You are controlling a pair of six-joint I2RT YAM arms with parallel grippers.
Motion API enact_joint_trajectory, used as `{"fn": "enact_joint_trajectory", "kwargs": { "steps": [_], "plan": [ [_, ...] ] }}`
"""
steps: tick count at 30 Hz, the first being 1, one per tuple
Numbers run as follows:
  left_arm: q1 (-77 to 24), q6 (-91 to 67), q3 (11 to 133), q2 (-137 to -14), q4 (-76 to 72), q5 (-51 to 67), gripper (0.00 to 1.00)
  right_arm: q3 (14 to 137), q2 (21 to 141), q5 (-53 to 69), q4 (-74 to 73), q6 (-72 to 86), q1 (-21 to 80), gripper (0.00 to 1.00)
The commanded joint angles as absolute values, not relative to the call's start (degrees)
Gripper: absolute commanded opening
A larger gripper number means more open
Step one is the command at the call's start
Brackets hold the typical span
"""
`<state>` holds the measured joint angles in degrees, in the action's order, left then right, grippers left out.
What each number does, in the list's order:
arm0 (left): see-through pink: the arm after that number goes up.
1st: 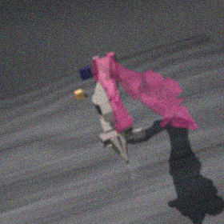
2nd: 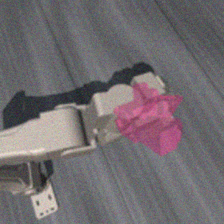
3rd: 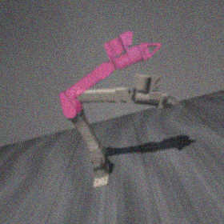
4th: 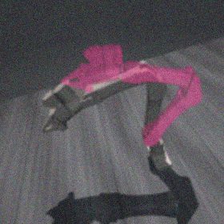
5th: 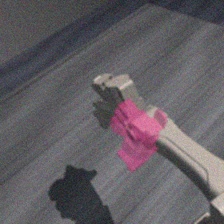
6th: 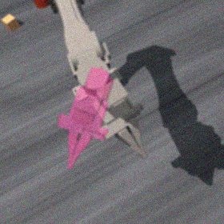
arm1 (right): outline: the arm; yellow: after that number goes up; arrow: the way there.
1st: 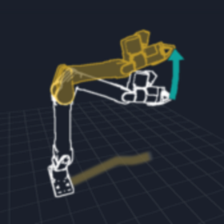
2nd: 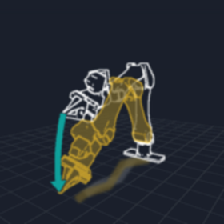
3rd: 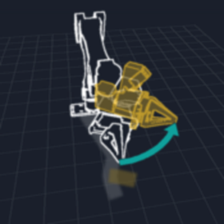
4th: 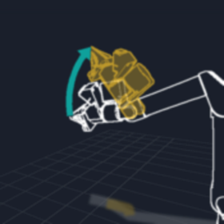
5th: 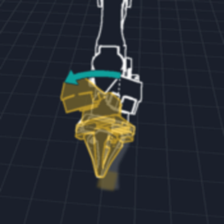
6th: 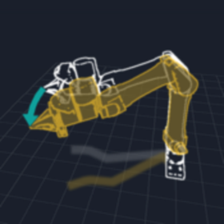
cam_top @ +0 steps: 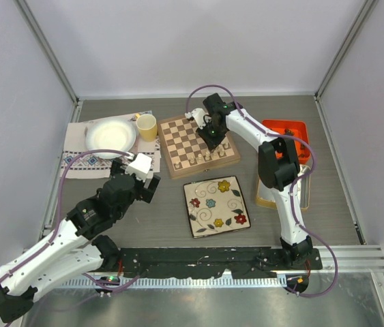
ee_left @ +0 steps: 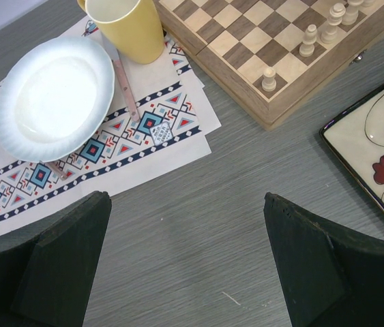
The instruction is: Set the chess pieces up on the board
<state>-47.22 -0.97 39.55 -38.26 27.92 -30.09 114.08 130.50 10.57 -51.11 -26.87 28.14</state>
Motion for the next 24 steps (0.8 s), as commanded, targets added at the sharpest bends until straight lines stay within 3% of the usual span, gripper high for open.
{"fn": "enact_joint_trajectory", "kwargs": {
  "steps": [1,18,24],
  "plan": [
    [-46.93,-0.35,39.73,-38.14,25.75,-29.79,1.0,115.49,129.82,10.37,-51.24,-26.89,28.56,0.29],
    [-46.49,-0.44,39.81,-37.88,25.58,-29.44,1.0,124.01,127.44,11.95,-53.09,-25.58,28.56,0.37],
    [-46.32,-5.26,42.01,-37.79,24.35,-24.97,0.99,121.92,122.09,10.37,-53.44,-25.48,26.64,0.41]
  ]
}}
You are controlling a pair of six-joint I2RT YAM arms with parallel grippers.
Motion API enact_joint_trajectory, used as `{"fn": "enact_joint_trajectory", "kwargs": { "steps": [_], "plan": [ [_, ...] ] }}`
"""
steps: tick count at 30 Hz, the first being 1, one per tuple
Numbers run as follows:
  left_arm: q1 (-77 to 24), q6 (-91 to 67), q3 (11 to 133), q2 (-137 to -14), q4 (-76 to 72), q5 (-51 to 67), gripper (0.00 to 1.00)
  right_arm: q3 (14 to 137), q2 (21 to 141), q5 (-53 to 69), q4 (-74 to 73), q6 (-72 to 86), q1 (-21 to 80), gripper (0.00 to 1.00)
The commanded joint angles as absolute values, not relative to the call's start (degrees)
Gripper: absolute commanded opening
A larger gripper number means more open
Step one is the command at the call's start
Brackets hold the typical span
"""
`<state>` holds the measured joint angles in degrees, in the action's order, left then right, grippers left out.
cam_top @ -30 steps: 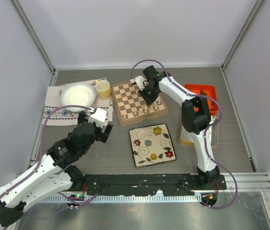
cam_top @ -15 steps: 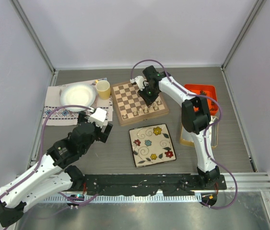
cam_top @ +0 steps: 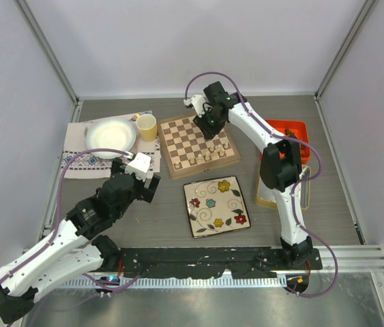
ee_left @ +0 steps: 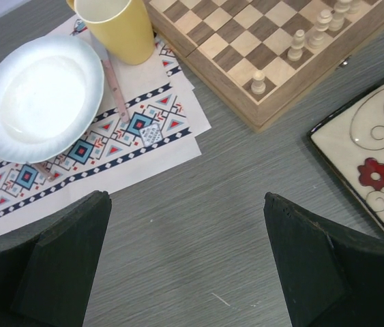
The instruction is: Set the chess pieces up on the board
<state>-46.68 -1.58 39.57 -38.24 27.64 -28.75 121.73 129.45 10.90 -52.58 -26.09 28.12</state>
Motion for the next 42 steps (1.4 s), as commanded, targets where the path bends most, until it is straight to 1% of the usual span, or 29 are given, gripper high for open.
{"fn": "enact_joint_trajectory", "kwargs": {
  "steps": [1,5,9,10,13,14,16,17,21,24,29,33,37,42],
  "plan": [
    [-46.32,-8.32,42.79,-38.32,23.3,-24.0,1.0,120.86,120.69,10.72,-53.35,-25.66,25.85,0.41],
    [-46.41,-14.84,43.24,-40.6,18.64,-18.47,1.0,114.27,112.18,14.41,-50.99,-25.75,19.26,0.42],
    [-46.41,-19.68,41.4,-42.71,10.84,-12.75,1.0,107.07,108.64,18.7,-48.69,-25.66,9.34,0.43],
    [-46.32,-20.3,41.05,-43.24,9.59,-11.27,1.0,106.62,108.63,19.85,-48.69,-25.49,5.05,0.44],
    [-46.32,-21.44,40.43,-45.61,7.38,-9.67,1.0,105.12,110.38,22.41,-49.04,-26.45,-1.04,0.44],
    [-46.32,-21.53,40.86,-46.14,7.3,-9.49,1.0,104.94,111.09,22.76,-49.57,-29.33,-3.75,0.44],
    [-46.32,-21.53,41.31,-47.55,7.82,-8.44,1.0,104.15,113.37,22.59,-49.75,-33.9,-5.44,0.45],
    [-46.32,-21.53,41.48,-47.9,8.0,-8.26,1.0,103.8,114.34,23.02,-50.53,-40.71,-6.32,0.46],
    [-46.41,-22.15,41.05,-48.52,8.0,-8.0,1.0,102.4,117.5,22.24,-51.6,-54.28,-6.42,0.46],
    [-46.32,-23.46,40.17,-48.43,7.74,-8.0,1.0,104.49,120.75,23.55,-52.56,-59.65,-6.42,0.45],
    [-46.41,-25.31,39.2,-47.73,7.82,-8.26,1.0,108.01,125.15,24.61,-55.28,-62.4,-6.15,0.44],
    [-46.32,-25.66,38.85,-47.2,8.79,-8.61,1.0,107.32,126.39,23.82,-56.25,-63.89,-5.63,0.43],
    [-46.32,-25.49,38.93,-47.2,8.88,-8.7,1.0,105.91,127.0,21.98,-53.97,-63.55,-5.01,0.4],
    [-46.32,-25.49,39.46,-47.64,8.97,-8.61,1.0,106.87,128.32,21.53,-54.14,-62.75,-5.01,0.32]
  ]
}}
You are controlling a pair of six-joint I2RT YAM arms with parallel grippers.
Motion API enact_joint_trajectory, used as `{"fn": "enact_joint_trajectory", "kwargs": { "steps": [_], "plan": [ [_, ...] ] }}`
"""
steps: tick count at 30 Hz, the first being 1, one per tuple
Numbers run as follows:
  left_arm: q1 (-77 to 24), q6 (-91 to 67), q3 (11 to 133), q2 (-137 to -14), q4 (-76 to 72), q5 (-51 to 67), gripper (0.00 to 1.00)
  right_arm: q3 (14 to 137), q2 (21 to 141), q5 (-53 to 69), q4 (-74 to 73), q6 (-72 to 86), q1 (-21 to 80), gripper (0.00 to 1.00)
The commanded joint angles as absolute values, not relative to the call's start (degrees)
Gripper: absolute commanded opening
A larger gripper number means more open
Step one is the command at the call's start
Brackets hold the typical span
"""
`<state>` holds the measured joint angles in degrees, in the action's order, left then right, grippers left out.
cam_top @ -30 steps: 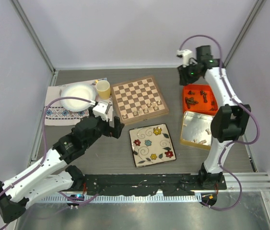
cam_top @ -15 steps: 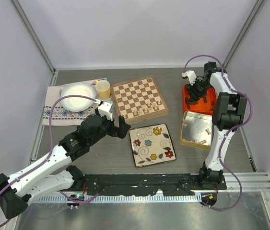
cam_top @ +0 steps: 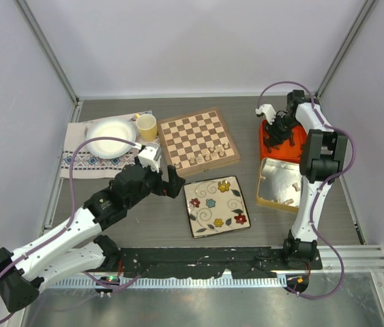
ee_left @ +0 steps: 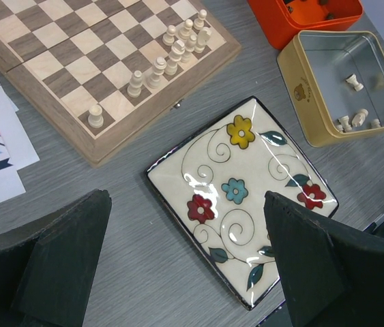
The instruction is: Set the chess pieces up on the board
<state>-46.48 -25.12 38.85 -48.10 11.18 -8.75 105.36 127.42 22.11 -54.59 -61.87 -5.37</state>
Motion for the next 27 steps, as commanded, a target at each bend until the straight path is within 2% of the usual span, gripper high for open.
{"fn": "enact_joint_trajectory", "kwargs": {
  "steps": [1,4,8,12,13,16,17,18,21,27],
  "plan": [
    [-46.32,-25.58,39.29,-47.64,8.88,-8.44,1.0,106.79,128.23,21.27,-54.14,-62.75,-4.92,0.31],
    [-46.32,-26.01,39.11,-47.72,8.18,-8.09,1.0,106.17,128.23,20.05,-53.79,-63.02,-5.01,0.31],
    [-46.32,-26.28,39.2,-48.16,7.74,-7.38,1.0,105.12,128.32,18.99,-52.65,-62.49,-5.01,0.39],
    [-46.32,-26.54,39.64,-48.69,7.47,-6.86,1.0,105.2,128.67,18.63,-52.38,-62.32,-5.1,0.4],
    [-46.32,-26.63,39.73,-48.95,7.38,-6.86,0.99,105.29,128.67,18.63,-52.38,-62.14,-5.1,0.38],
    [-46.32,-26.89,39.99,-49.22,7.29,-6.59,1.0,105.82,128.41,19.42,-52.3,-60.65,-5.45,0.22],
    [-46.32,-27.07,39.9,-49.31,7.29,-6.42,1.0,106.34,128.15,19.68,-52.38,-60.04,-5.71,0.13],
    [-46.32,-27.16,40.08,-49.22,7.29,-6.24,1.0,106.52,127.27,20.82,-52.3,-59.51,-5.89,0.1],
    [-46.32,-27.33,39.99,-49.48,6.77,-5.98,1.0,106.87,124.73,23.36,-51.59,-56.26,-7.12,0.08],
    [-46.32,-27.6,40.43,-50.97,5.54,-4.84,1.0,107.75,122.43,26.28,-50.63,-48.7,-9.14,0.1]
  ]
}}
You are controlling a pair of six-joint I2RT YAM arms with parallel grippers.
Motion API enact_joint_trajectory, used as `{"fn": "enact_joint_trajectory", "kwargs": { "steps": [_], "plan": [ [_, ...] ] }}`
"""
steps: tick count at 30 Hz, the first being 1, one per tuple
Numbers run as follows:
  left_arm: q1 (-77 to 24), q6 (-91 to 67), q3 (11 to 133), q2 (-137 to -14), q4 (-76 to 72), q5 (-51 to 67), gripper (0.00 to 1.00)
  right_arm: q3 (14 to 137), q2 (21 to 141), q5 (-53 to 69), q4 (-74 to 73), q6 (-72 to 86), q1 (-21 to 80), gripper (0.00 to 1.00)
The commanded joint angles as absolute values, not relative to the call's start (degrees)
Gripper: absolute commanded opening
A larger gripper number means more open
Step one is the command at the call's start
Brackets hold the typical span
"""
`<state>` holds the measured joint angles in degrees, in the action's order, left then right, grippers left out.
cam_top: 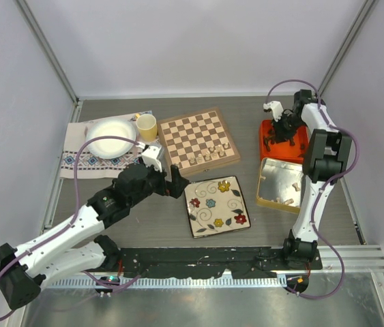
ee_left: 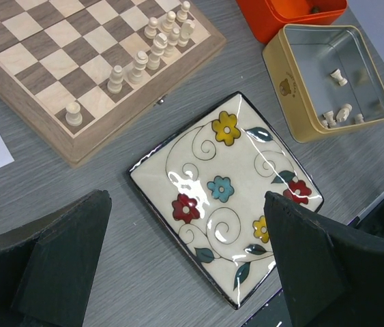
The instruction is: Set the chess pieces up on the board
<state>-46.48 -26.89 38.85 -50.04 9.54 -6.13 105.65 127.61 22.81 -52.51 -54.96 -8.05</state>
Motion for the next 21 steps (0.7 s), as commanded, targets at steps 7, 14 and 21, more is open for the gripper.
{"fn": "enact_joint_trajectory", "kwargs": {
  "steps": [7,14,21],
  "plan": [
    [-46.23,-28.12,40.7,-51.51,5.27,-3.96,1.0,107.49,123.31,23.82,-44.92,-37.8,-10.28,0.1],
    [-46.32,-28.21,40.52,-51.85,5.01,-3.78,1.0,106.88,121.99,28.3,-46.23,-36.74,-10.72,0.26],
    [-46.32,-28.04,41.13,-53.35,4.39,-3.25,1.0,105.91,121.64,29.71,-46.67,-37.44,-10.2,0.45]
  ]
}}
